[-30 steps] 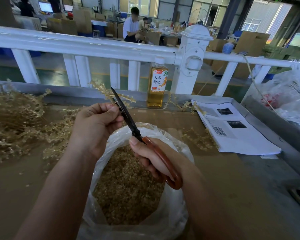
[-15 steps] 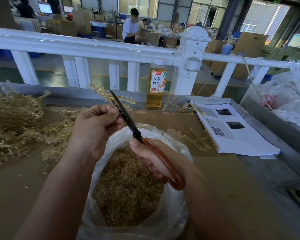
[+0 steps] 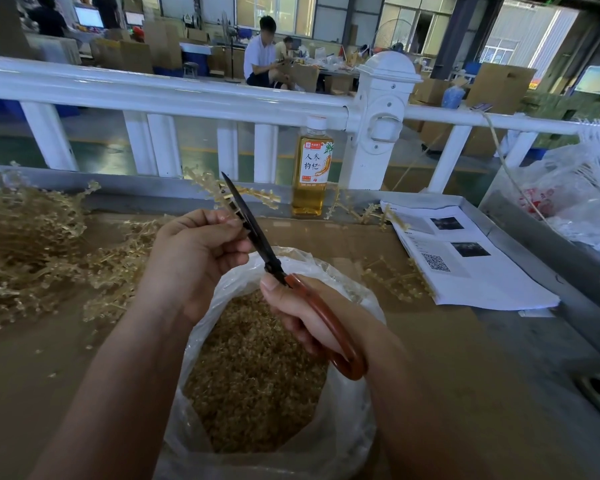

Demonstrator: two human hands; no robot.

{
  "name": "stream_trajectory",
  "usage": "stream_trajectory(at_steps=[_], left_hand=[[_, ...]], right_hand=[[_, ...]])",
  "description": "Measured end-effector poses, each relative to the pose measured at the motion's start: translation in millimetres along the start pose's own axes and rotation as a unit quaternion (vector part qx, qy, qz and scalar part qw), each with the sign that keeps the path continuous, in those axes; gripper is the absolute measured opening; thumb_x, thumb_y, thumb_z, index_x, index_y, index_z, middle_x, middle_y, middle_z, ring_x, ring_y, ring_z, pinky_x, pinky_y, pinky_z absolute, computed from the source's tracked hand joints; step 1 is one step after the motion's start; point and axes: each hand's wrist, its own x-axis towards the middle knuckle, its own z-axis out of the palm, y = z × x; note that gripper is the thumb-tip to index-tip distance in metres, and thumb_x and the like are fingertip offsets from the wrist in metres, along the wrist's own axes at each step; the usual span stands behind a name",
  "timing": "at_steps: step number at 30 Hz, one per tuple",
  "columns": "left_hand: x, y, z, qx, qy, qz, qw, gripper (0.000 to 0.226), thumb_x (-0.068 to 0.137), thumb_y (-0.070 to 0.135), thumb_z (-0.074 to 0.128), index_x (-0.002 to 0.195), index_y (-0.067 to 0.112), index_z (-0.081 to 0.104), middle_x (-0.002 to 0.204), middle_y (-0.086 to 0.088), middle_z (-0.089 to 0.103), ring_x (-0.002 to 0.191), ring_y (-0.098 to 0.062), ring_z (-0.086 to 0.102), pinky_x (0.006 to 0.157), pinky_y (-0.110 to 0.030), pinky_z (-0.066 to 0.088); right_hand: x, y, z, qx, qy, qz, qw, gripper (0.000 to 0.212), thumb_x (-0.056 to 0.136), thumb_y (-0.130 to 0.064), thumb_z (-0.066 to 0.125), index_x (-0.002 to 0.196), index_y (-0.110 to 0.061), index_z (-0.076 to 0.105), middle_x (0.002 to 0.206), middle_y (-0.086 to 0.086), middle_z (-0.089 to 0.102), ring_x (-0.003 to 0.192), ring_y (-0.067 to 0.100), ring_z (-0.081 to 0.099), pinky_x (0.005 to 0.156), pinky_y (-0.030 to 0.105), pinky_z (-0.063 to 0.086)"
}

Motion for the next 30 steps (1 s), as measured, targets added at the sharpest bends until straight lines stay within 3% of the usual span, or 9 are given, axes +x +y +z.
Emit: stream_trajectory(at_steps=[3,10,14,19,22,25,30], left_hand=[[-0.5,0.1,-0.3,0.005,-0.009,-0.005,1.000,0.021,0.085,-0.007,0.048,0.071,0.008,0.051,0.050,0.001,0.061,0.044,-0.007,0.056,0.044,-0.015,0.047],[-0.7,0.3,-2.9,0.011,-0.026,-0.016,0.999,0.019,0.084,-0.006,0.049,0.072,0.008,0.051,0.051,0.002,0.060,0.044,-0.007,0.056,0.044,-0.016,0.047],[0.7,0.8,-4.8,0.000,-0.042,-0.029,0.999,0.016,0.083,-0.005,0.049,0.072,0.007,0.051,0.052,0.002,0.061,0.045,-0.006,0.055,0.044,-0.016,0.046],[0.7,0.0,-5.0,-0.009,-0.046,-0.032,0.998,0.014,0.082,-0.004,0.049,0.073,0.006,0.052,0.052,0.001,0.060,0.045,-0.007,0.055,0.043,-0.016,0.045],[1.3,-0.2,-5.5,-0.008,-0.046,-0.032,0.998,0.015,0.082,-0.005,0.049,0.072,0.006,0.052,0.052,0.001,0.060,0.045,-0.007,0.055,0.043,-0.016,0.045],[1.2,-0.1,-6.2,-0.006,-0.045,-0.031,0.998,0.015,0.083,-0.005,0.048,0.073,0.006,0.052,0.052,0.000,0.061,0.045,-0.007,0.055,0.043,-0.016,0.045],[0.6,-0.4,-3.9,-0.002,-0.031,-0.021,0.999,0.019,0.084,-0.005,0.048,0.071,0.008,0.051,0.050,0.001,0.060,0.043,-0.007,0.055,0.043,-0.016,0.046]], right_hand=[[-0.3,0.7,0.4,0.025,0.006,0.000,1.000,0.036,0.088,-0.061,0.037,0.076,-0.028,0.046,0.044,-0.009,0.048,0.031,-0.002,0.043,0.051,0.022,0.033],[-2.6,-4.3,0.3,0.034,0.007,-0.005,0.999,0.038,0.092,-0.054,0.036,0.070,-0.024,0.044,0.052,-0.005,0.042,0.032,0.002,0.041,0.052,0.024,0.032],[-2.0,-4.2,0.8,0.050,0.005,0.000,0.999,0.035,0.093,-0.051,0.038,0.069,-0.027,0.045,0.039,-0.008,0.043,0.031,0.002,0.040,0.048,0.020,0.032],[-2.2,-2.2,0.7,0.060,-0.004,0.011,0.998,0.031,0.091,-0.055,0.038,0.071,-0.031,0.044,0.060,-0.010,0.042,0.034,-0.002,0.045,0.050,0.020,0.031],[-2.0,-1.8,0.0,0.065,-0.006,0.016,0.998,0.029,0.088,-0.058,0.038,0.072,-0.034,0.041,0.061,-0.011,0.043,0.032,-0.007,0.044,0.042,0.014,0.032],[-4.2,-6.7,-2.1,0.131,-0.033,0.046,0.990,0.029,0.092,-0.050,0.038,0.072,-0.030,0.039,0.054,-0.011,0.047,0.028,-0.007,0.043,0.037,0.013,0.033],[-0.2,0.5,-1.7,0.038,0.007,0.024,0.999,0.033,0.087,-0.061,0.037,0.073,-0.031,0.044,0.060,-0.010,0.042,0.031,-0.006,0.043,0.040,0.010,0.031]])
